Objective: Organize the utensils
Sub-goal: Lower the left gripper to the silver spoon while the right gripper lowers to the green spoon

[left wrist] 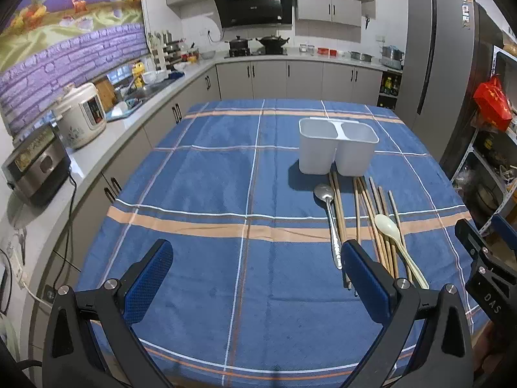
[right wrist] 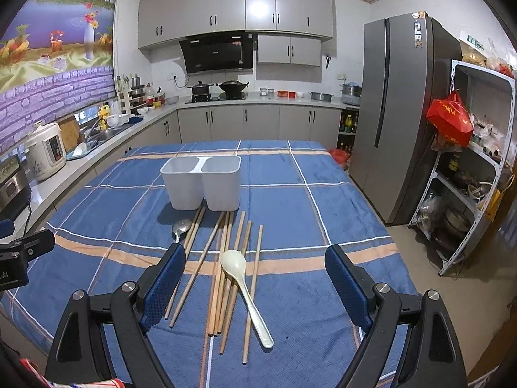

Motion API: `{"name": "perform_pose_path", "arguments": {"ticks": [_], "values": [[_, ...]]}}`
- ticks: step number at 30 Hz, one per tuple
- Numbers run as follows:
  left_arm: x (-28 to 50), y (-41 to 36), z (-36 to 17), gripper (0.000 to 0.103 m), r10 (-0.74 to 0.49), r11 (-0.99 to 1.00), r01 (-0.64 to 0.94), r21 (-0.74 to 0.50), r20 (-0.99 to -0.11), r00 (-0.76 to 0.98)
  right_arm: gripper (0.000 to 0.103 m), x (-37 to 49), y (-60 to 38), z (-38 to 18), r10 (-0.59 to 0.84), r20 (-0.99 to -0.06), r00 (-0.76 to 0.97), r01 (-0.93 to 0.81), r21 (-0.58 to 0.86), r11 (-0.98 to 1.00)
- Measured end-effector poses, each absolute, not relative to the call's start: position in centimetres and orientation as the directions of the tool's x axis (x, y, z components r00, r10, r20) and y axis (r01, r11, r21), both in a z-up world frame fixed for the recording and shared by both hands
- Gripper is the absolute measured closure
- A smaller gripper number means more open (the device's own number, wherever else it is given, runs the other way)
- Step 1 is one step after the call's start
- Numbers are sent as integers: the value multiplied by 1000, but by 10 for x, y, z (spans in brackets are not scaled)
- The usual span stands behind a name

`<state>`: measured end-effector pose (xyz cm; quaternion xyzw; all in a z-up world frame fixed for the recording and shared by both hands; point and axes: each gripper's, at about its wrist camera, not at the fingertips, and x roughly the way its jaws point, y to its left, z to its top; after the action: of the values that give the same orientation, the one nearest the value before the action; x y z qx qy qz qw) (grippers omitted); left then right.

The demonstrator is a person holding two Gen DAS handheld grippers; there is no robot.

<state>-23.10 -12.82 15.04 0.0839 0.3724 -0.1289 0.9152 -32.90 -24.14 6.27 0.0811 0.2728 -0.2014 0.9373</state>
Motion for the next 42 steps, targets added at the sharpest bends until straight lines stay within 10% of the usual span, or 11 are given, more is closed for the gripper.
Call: {"name": "perform_pose_path", "arguments": {"ticks": [14, 26, 38, 42], "values": [[-158, -149, 99, 0, -264, 924, 381, -41, -790, 553, 12, -308, -277, 22, -275, -663, 697, 423, 70, 904], [-82, -213, 45, 43, -436, 835, 479, -270, -857, 275, 37, -235, -277, -25, -3, -809, 587, 202, 143, 969], [-43, -254, 16, 47, -429, 813, 495, -306, -890, 153, 55, -196, -288, -47, 76, -877, 474, 165, 174, 971], [-40, -263, 12, 77, -426, 805, 504, -313, -896, 123, 56, -186, -283, -50, 68, -891, 450, 147, 149, 978]]}}
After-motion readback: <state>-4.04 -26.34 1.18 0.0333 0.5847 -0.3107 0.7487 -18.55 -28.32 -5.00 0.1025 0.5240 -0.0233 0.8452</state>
